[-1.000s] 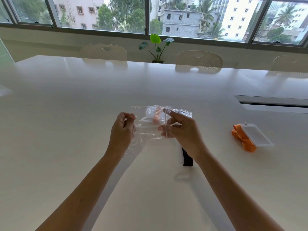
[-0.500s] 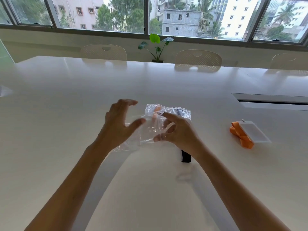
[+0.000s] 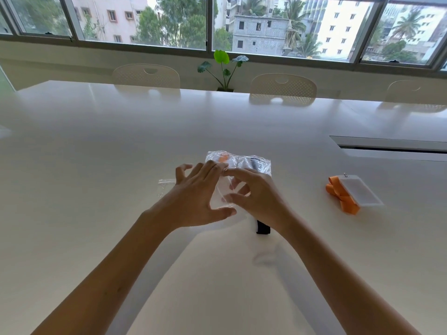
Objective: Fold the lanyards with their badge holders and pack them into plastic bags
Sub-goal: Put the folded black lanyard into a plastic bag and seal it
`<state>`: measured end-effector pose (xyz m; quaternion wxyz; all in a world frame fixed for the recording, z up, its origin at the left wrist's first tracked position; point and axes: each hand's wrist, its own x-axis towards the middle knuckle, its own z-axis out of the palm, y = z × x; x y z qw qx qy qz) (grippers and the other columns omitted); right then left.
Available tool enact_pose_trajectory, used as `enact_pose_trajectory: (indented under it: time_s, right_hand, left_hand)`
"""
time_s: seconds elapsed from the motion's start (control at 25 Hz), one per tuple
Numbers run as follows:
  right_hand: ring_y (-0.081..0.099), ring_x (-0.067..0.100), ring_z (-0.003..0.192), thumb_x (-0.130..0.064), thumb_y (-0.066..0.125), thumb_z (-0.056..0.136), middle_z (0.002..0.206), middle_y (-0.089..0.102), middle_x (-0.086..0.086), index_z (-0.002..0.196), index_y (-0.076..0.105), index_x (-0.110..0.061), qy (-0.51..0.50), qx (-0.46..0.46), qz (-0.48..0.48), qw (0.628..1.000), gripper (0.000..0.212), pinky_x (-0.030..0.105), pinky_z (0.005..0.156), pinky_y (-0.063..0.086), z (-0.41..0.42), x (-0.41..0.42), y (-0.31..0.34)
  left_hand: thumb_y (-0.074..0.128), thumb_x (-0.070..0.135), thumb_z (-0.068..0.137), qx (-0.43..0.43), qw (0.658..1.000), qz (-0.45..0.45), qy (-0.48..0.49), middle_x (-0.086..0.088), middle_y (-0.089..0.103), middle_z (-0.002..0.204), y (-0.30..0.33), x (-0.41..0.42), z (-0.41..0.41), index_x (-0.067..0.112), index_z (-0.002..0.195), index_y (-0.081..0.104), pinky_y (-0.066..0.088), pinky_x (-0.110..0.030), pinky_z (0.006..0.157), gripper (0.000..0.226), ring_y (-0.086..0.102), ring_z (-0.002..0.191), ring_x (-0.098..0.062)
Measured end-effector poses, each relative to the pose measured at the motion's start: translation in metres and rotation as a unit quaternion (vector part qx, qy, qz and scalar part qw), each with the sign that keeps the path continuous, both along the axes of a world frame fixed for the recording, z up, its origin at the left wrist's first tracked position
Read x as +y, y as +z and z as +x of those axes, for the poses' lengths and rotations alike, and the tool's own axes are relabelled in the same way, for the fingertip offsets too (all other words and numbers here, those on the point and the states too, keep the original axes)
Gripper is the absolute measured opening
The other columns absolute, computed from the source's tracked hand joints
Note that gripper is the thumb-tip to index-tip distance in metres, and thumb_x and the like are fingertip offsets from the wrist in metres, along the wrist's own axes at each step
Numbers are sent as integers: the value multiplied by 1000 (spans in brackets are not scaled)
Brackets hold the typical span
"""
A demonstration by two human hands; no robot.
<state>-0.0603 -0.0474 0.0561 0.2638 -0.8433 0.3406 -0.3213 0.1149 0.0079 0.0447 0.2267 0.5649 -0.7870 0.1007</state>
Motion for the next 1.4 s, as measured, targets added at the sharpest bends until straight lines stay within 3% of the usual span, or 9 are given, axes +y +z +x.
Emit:
enact_pose_trajectory:
  time_s: [0.08,0.2,0.4,0.56,0.68,0.8,0.96,1.16,1.4]
  right_hand:
    - [64,1,69,-19,73,79,86,65,-10,101,70,-32,-27,-67,30,997,25,14,67,51,-8,-5,4]
    - [65,13,80,-21,69,83,89,68,-4,98,71,-21,-149,-93,103,979,15,38,78,56,-33,-24,8]
    - [57,16,97,-36,80,68,118,53,7,138,38,-10,-150,64,340,926,85,24,67,52,-77,-29,-9]
    - [56,14,97,-29,91,54,115,49,1,148,20,-20,-99,153,322,929,117,19,71,49,-73,-20,-25]
    - [55,5,78,-17,89,57,94,53,-4,142,33,-19,-110,111,331,931,102,7,49,42,-64,-21,-28]
    - [59,7,74,-13,88,58,93,59,2,130,46,-18,-137,77,350,923,84,11,47,43,-61,-23,-30]
    - [63,3,50,-6,87,59,74,67,3,86,62,-11,-162,29,359,919,37,14,44,47,-56,-23,-33]
    - [71,23,78,-15,84,60,74,75,2,67,74,-19,-183,-14,344,921,13,42,83,56,-58,-23,-43]
    - [71,30,81,-12,81,66,80,75,8,69,76,-21,-181,-110,320,924,11,45,79,57,-59,-16,-41]
  left_hand:
    - [57,69,71,15,999,-22,17,1,50,125,-1,2,-1,14,135,38,29,-48,99,86,51,113,-18]
    - [50,72,72,40,998,-16,44,1,50,120,-3,4,1,15,133,39,30,-51,99,84,52,110,-18]
    - [52,68,74,91,994,-1,61,3,49,117,-7,6,3,16,132,40,25,-47,100,79,49,112,-15]
    - [51,67,75,105,993,5,57,3,49,115,-7,6,1,16,131,39,25,-45,99,77,49,111,-16]
    - [46,70,76,110,992,14,63,5,47,115,-8,8,0,18,131,38,24,-44,99,77,48,111,-14]
    - [46,70,77,109,992,17,63,4,48,116,-8,9,0,18,131,38,23,-42,99,76,48,113,-14]
    - [38,75,76,102,992,32,63,6,45,118,-9,11,0,20,134,35,23,-43,101,80,45,114,-13]
    - [38,75,76,64,997,17,46,3,47,120,-12,12,-2,17,133,38,29,-47,98,82,49,109,-15]
    - [41,76,75,42,998,5,40,3,48,122,-18,10,-1,19,134,36,32,-49,97,82,51,108,-15]
